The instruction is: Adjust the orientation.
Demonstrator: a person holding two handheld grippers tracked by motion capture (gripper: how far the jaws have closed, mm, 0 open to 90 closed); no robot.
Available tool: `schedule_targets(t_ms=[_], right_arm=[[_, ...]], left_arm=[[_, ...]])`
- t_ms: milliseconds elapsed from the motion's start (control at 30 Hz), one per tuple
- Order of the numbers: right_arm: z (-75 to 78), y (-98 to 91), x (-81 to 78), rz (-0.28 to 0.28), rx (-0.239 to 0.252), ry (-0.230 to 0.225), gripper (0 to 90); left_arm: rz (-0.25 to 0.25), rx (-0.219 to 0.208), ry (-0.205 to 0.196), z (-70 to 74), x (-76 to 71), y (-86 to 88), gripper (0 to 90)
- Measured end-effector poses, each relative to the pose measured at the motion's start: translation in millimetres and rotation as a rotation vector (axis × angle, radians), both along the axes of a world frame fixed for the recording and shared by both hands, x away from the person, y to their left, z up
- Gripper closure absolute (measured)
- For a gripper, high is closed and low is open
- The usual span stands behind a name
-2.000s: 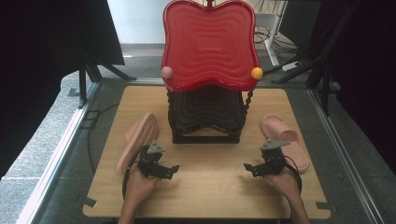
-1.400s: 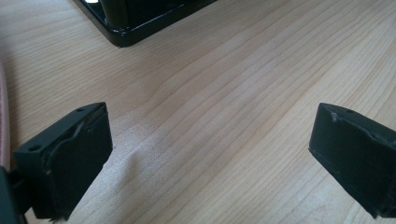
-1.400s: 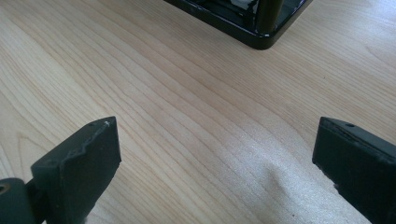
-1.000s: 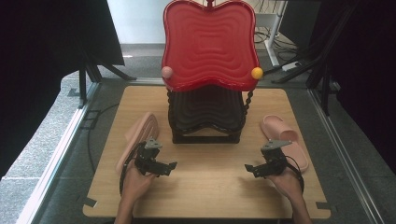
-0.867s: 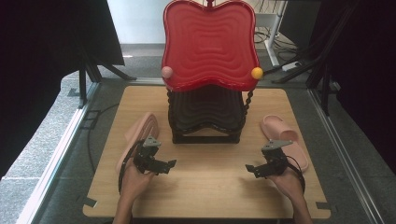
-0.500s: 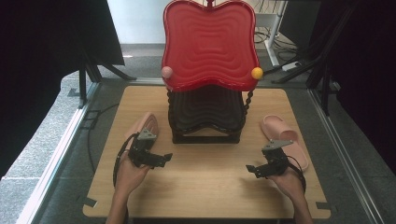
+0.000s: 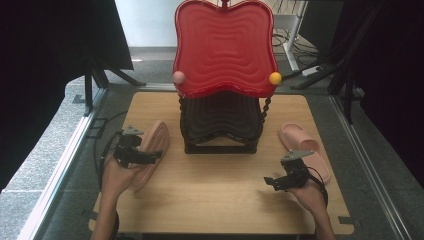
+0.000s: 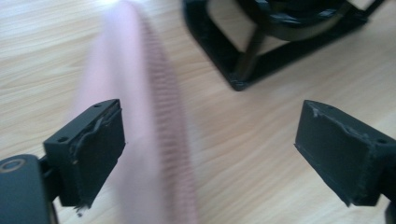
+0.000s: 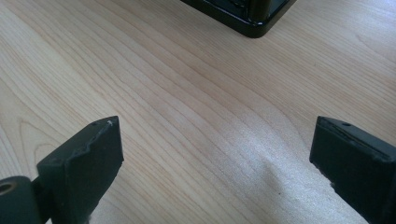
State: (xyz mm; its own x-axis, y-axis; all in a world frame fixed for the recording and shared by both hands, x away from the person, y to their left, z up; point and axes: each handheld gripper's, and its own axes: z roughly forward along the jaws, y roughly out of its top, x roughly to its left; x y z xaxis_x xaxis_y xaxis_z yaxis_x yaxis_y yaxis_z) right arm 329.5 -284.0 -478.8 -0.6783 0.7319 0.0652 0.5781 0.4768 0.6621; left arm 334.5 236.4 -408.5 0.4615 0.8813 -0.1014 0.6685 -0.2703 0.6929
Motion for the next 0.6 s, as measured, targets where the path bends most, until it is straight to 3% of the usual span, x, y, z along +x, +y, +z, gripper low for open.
schedule_targets(t_ms=[67, 367, 600], right_arm=[[0.0, 0.0, 0.0, -0.001, -0.001, 0.001, 3.4], [-0.7, 1.3, -0.2, 0.003, -0.008, 0.007, 4.2], [-1.5, 1.4, -0.1, 0.006, -0.017, 0.013, 5.8]], left_arm=[[0.02, -0.006, -0.004, 1.0, 0.9, 10.6, 14.2], [0.094, -0.007, -0.008, -0.6, 2.9, 43.4, 17.5], [0.144, -0.014, 0.012, -18.3, 7.8, 60.3, 17.7]])
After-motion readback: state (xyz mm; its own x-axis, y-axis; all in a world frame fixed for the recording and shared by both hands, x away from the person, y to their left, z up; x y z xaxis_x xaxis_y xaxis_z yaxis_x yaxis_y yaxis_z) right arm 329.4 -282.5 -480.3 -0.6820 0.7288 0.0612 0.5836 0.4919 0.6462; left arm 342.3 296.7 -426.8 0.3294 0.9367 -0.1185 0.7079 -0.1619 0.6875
